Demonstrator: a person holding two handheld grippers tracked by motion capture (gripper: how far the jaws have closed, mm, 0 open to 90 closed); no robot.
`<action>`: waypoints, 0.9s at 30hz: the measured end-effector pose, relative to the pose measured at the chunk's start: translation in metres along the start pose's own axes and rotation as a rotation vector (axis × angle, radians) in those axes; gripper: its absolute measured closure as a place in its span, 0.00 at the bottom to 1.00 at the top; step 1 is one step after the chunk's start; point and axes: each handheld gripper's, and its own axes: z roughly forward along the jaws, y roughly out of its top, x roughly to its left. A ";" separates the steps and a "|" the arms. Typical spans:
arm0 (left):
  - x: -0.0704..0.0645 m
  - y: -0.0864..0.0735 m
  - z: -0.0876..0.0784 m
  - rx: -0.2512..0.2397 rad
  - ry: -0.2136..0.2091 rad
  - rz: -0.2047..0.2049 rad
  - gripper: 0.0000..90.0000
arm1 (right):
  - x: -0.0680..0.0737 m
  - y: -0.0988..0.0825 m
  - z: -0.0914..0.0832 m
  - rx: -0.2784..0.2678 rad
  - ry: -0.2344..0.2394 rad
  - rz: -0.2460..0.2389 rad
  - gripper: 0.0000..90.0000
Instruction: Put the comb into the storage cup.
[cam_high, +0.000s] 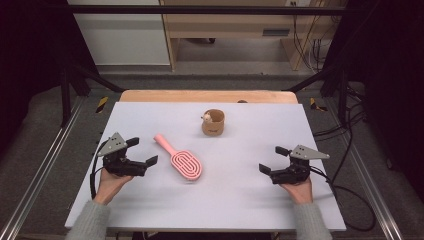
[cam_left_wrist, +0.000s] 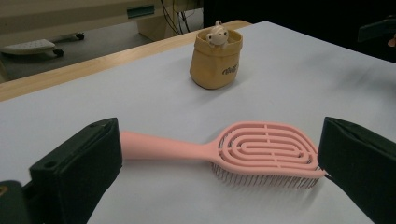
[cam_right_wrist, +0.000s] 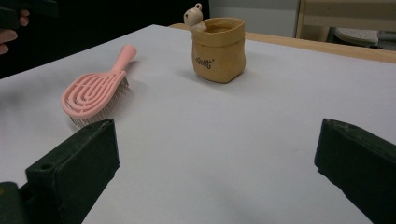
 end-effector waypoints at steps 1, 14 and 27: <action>0.000 0.002 0.002 0.005 0.001 0.002 0.00 | 0.000 0.000 0.000 0.000 0.000 -0.001 0.00; 0.003 0.011 0.014 0.025 0.005 0.011 0.00 | 0.000 0.000 0.000 -0.003 0.000 -0.001 0.00; 0.007 0.020 0.021 0.033 0.013 0.012 0.00 | 0.000 0.000 0.000 0.001 -0.001 -0.004 0.00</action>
